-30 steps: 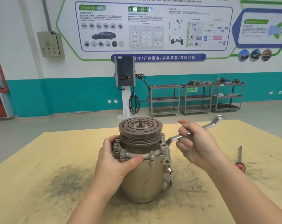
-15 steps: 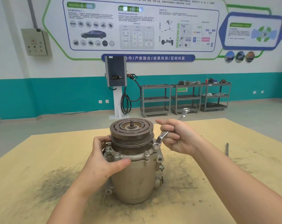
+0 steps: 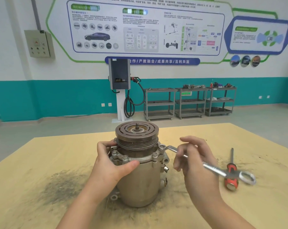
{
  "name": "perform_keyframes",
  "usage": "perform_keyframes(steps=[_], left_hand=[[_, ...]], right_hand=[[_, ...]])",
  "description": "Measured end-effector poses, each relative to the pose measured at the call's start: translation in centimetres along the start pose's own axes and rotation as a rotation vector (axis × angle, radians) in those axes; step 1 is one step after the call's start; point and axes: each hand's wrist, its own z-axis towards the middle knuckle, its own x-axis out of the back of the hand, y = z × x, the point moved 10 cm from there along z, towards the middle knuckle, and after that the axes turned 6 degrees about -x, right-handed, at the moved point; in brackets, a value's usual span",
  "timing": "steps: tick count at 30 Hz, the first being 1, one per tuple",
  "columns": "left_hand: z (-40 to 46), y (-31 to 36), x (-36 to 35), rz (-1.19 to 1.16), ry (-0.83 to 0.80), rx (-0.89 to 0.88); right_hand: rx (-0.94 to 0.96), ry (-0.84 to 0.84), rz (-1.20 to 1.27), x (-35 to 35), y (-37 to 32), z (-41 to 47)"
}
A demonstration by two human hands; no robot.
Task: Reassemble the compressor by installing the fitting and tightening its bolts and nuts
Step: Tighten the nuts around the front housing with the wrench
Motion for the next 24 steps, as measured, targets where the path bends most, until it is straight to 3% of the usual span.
perform_keyframes(steps=[4, 6, 10, 13, 24], left_hand=[[-0.1, 0.0, 0.2, -0.025, 0.014, 0.002], [-0.1, 0.0, 0.2, -0.021, 0.011, -0.001], [0.0, -0.2, 0.2, -0.021, 0.005, -0.006], [0.1, -0.2, 0.1, -0.022, -0.005, -0.007], [-0.1, -0.3, 0.1, 0.014, -0.002, 0.012]], right_hand=[[0.364, -0.137, -0.483, -4.0, -3.6, -2.3], [0.358, -0.098, -0.389, -3.6, -4.9, -1.3], [-0.006, 0.114, -0.052, 0.2, -3.3, 3.3], [-0.302, 0.154, 0.141, 1.4, 1.2, 5.5], [-0.722, -0.075, 0.428, -1.9, 7.4, 6.9]])
